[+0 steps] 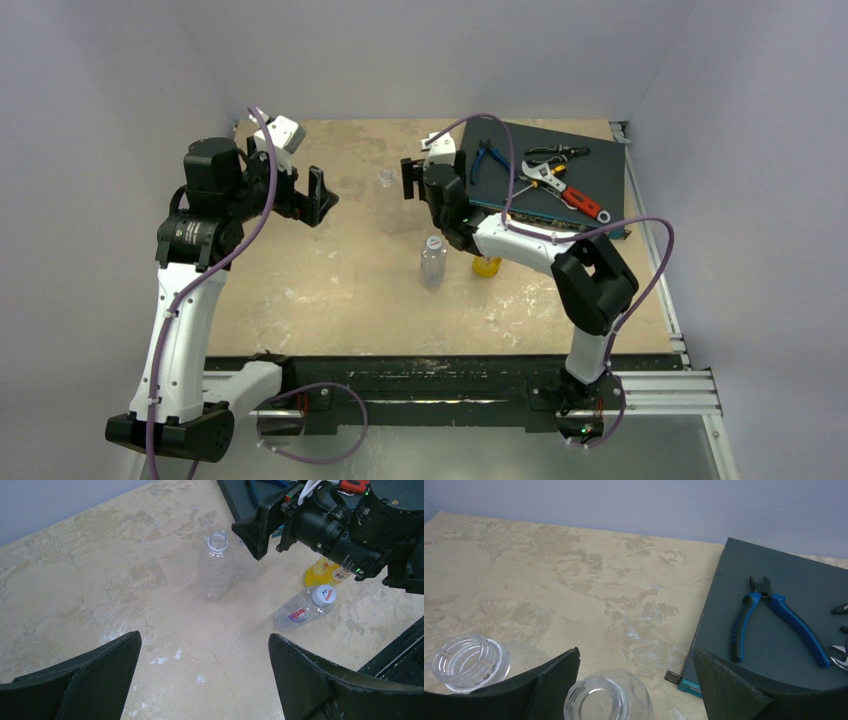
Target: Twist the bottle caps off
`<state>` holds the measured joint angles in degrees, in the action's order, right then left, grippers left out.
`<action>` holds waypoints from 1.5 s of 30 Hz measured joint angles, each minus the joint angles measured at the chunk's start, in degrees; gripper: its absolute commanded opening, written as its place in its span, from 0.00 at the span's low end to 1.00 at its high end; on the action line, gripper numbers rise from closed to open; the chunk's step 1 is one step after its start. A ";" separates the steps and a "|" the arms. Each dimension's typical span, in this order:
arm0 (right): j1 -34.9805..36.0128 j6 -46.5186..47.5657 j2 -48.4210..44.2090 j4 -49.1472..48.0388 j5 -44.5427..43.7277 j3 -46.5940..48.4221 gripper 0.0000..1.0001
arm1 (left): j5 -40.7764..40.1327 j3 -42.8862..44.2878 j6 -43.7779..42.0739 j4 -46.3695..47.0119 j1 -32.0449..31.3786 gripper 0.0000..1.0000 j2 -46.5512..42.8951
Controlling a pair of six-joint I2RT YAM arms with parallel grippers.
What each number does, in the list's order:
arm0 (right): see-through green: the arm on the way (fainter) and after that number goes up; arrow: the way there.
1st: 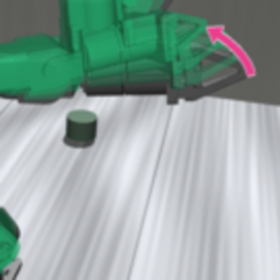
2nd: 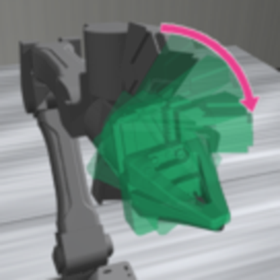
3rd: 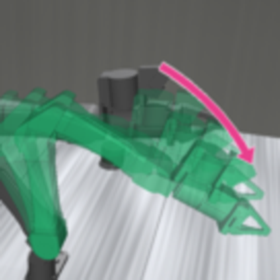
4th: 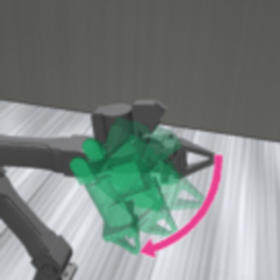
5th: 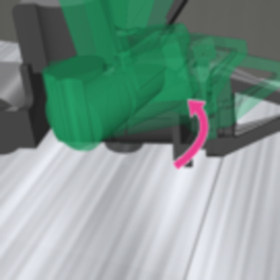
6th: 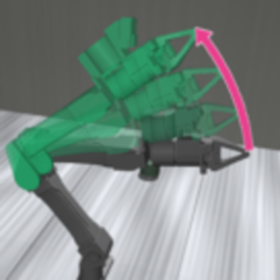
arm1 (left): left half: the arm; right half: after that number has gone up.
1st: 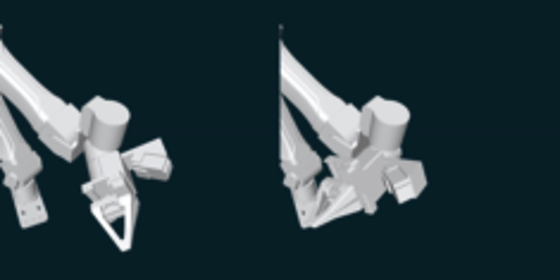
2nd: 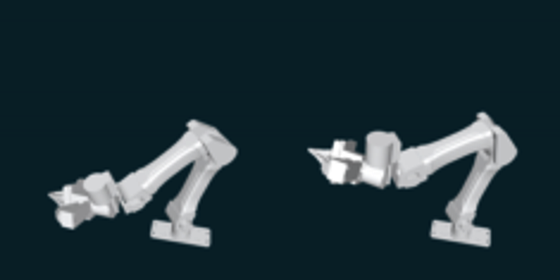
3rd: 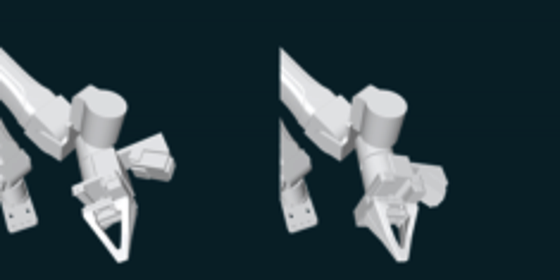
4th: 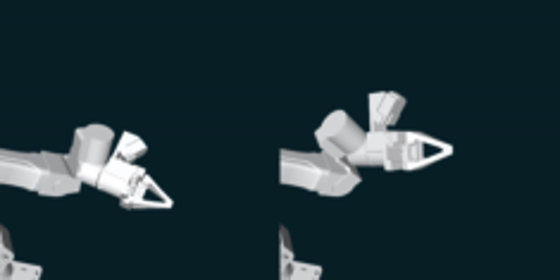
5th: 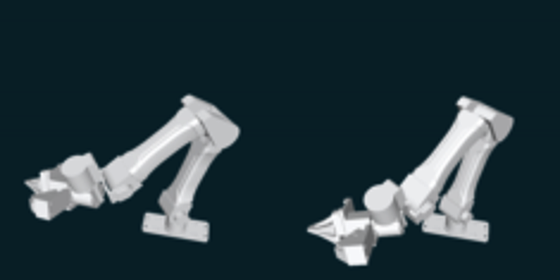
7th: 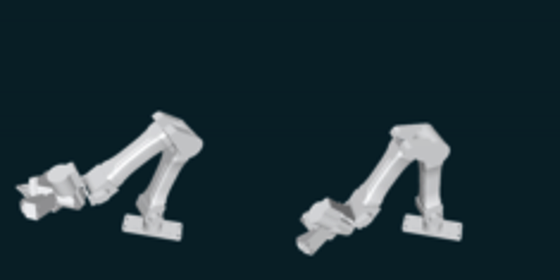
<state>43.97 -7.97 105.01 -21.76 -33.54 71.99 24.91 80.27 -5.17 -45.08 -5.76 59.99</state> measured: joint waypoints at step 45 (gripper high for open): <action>11.15 -13.88 -26.23 31.15 6.12 -12.50 0.81 | 8.61 0.00 -4.48 -5.35 0.00 1.00 0.31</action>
<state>55.11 -21.85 78.78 9.39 -27.42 59.48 33.52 80.27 -9.65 -50.43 -5.76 60.29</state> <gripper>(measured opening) 0.831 0.996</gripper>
